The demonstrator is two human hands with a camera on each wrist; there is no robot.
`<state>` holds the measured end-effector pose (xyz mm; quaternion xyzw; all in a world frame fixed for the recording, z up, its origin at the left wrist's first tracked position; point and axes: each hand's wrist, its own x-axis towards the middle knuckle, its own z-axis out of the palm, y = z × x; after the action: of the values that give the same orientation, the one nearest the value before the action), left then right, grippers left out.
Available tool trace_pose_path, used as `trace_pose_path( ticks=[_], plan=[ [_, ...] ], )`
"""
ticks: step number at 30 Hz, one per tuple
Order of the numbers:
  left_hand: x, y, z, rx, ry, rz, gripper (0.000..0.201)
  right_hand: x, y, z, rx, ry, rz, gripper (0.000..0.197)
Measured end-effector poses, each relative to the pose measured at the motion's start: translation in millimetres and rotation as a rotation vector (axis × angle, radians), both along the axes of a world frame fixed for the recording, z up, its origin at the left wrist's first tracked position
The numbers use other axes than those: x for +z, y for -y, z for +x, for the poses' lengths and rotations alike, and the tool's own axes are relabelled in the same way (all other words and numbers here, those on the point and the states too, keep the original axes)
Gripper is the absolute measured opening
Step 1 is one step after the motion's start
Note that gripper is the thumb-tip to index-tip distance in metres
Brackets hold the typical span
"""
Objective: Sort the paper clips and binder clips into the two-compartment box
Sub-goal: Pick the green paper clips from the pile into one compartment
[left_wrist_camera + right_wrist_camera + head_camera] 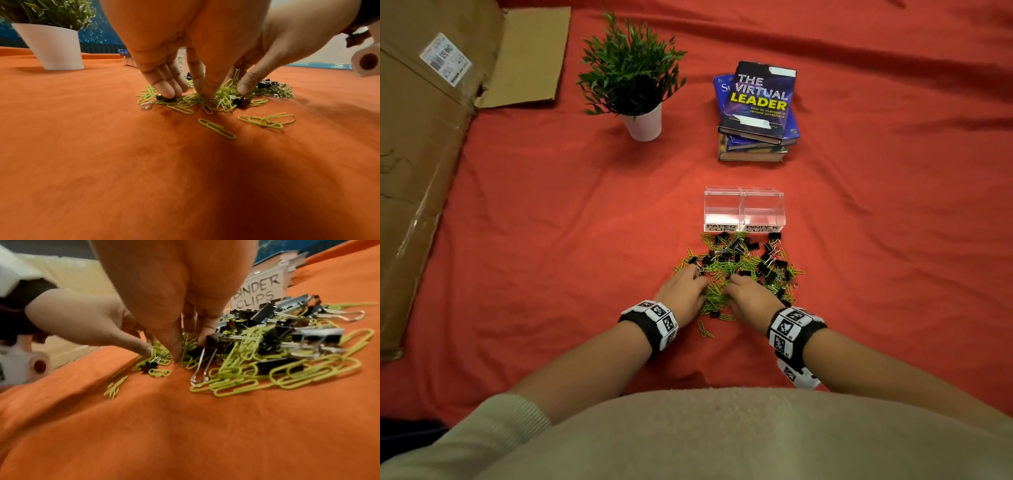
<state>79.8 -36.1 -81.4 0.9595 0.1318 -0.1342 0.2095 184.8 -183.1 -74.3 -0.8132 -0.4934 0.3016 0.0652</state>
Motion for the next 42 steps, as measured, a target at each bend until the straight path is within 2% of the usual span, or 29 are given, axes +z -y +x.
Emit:
trace_pose_path(
  ticks=[6,11,15,17,20,23,25,29,32,35,37,40,42],
  plan=[
    [4.6,5.1,5.7,0.012,-0.003,-0.040,0.033,19.8,-5.3,16.9,-0.373,-0.272,0.019,0.019],
    [2.5,5.3,9.9,-0.051,-0.026,-0.013,0.028,53.8,-18.7,50.1,-0.500,-0.503,0.014,0.013],
    [2.1,3.3,10.7,-0.082,-0.019,-0.008,0.021,82.8,-41.1,81.0,-0.530,-0.550,0.072,0.011],
    [3.0,3.9,10.6,-0.111,-0.027,0.026,0.018,89.4,-56.8,96.9,-0.542,-0.518,0.100,0.010],
    [4.4,4.1,10.4,-0.137,-0.032,0.038,0.018,86.1,-84.9,117.2,-0.485,-0.286,0.079,0.014],
    [10.5,1.6,12.0,-0.043,-0.069,-0.078,0.010,73.4,-107.9,121.2,-0.369,-0.031,0.005,0.013],
    [15.8,-1.0,13.8,0.043,-0.093,-0.171,0.009,64.2,-115.5,118.6,-0.326,0.036,-0.025,0.018],
    [28.4,-8.3,16.6,0.193,-0.063,-0.329,0.010,58.6,-106.5,108.7,-0.292,0.078,0.070,0.028],
    [40.4,-14.3,21.6,0.262,-0.016,-0.412,0.008,57.8,-82.8,87.7,-0.253,0.067,0.236,0.022],
    [55.6,-21.3,33.0,0.315,0.028,-0.472,0.003,41.3,-53.7,60.4,-0.102,-0.009,0.132,0.019],
    [68.3,-25.8,46.0,0.317,0.056,-0.468,0.003,26.1,-36.7,50.1,-0.056,0.003,0.040,0.019],
    [82.5,-33.0,73.6,0.308,0.108,-0.446,0.005,12.7,-15.2,43.8,-0.091,0.032,0.014,0.025],
    [85.0,-38.3,97.2,0.315,0.145,-0.400,0.007,10.9,-4.3,41.9,-0.131,0.014,0.050,0.020]
  ],
)
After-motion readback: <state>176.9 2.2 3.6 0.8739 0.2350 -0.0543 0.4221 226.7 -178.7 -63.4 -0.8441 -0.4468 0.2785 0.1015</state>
